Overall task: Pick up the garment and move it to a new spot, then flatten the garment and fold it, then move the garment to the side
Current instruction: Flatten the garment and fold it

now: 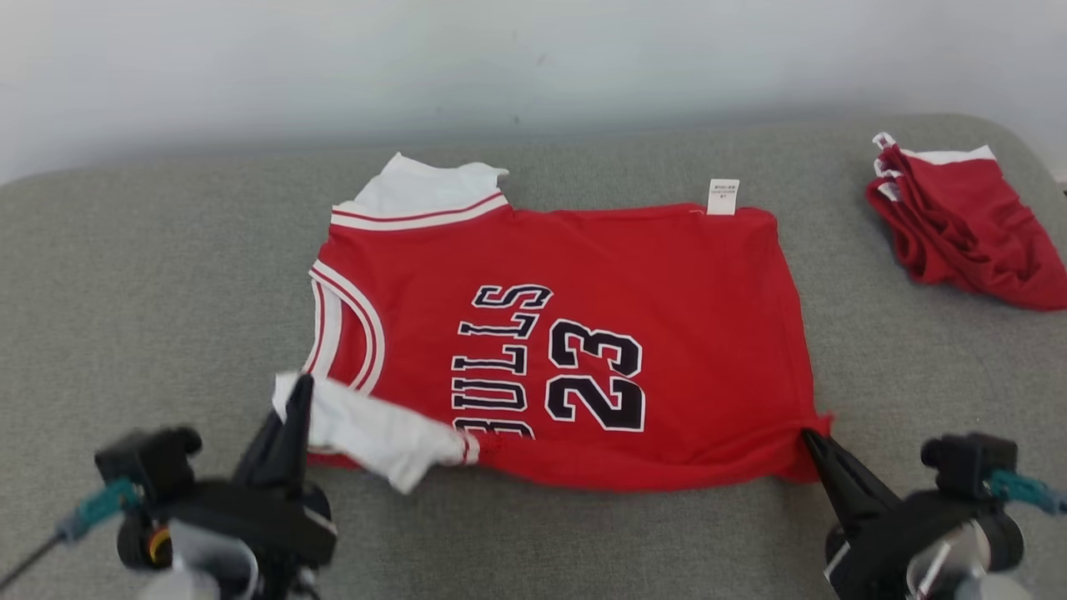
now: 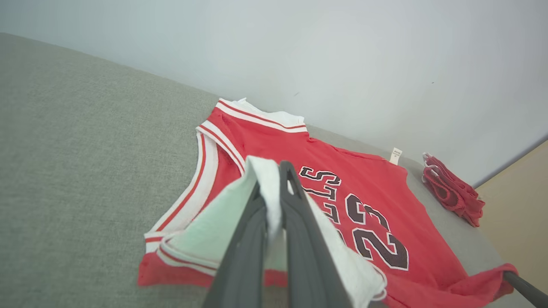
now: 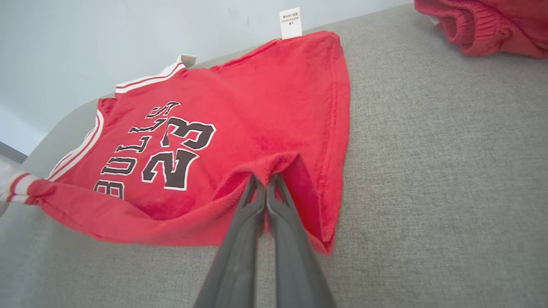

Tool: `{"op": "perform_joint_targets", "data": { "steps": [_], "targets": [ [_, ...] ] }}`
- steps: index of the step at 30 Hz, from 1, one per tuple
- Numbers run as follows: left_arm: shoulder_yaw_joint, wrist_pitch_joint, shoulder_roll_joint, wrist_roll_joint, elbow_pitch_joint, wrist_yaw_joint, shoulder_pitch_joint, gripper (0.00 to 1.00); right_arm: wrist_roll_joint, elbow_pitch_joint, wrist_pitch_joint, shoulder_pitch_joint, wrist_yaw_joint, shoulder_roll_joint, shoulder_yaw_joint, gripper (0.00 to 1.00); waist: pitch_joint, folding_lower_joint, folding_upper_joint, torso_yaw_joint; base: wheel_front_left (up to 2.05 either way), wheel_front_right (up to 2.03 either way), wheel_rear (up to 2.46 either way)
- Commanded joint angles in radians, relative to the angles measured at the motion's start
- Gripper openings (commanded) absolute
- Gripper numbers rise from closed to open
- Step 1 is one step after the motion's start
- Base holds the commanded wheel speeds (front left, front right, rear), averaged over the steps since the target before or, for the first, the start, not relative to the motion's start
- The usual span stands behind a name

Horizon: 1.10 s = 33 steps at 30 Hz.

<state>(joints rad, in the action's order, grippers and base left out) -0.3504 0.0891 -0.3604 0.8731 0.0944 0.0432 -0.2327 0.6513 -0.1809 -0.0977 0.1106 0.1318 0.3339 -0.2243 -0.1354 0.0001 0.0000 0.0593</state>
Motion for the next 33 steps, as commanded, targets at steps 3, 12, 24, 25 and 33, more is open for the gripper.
{"op": "perform_joint_targets", "data": {
  "steps": [3, 12, 24, 25, 33],
  "targets": [
    [0.003, -0.01, -0.003, 0.001, 0.067, -0.02, -0.09, 0.0, 0.004, -0.043, -0.001, 0.075, -0.002, -0.01, -0.016, 0.0, -0.046, -0.0001, 0.0, 0.02, 0.0, 0.0, 0.0],
    [0.002, 0.005, 0.006, -0.032, 0.312, -0.077, -0.321, 0.0, -0.004, -0.236, 0.055, 0.299, -0.002, -0.042, -0.077, 0.0, -0.142, -0.0001, 0.0, 0.062, 0.0, 0.0, 0.0],
    [-0.018, 0.133, 0.039, -0.043, 0.501, -0.148, -0.361, 1.0, 0.019, -0.338, 0.192, 0.309, -0.002, 0.001, -0.133, 1.0, -0.097, -0.0001, 0.0, 0.037, 0.0, 0.0, 0.0],
    [-0.017, 0.14, 0.037, -0.041, 0.503, -0.148, -0.346, 1.0, 0.022, -0.332, 0.199, 0.294, -0.002, 0.009, -0.134, 1.0, -0.086, -0.0001, 0.0, 0.034, 0.0, 0.0, 0.0],
    [-0.049, 0.14, 0.007, -0.059, 0.472, -0.132, -0.195, 1.0, 0.026, -0.277, 0.197, 0.183, -0.002, 0.03, -0.124, 1.0, -0.059, -0.0001, 0.0, 0.034, 0.0, 0.0, 0.0]
  ]
}}
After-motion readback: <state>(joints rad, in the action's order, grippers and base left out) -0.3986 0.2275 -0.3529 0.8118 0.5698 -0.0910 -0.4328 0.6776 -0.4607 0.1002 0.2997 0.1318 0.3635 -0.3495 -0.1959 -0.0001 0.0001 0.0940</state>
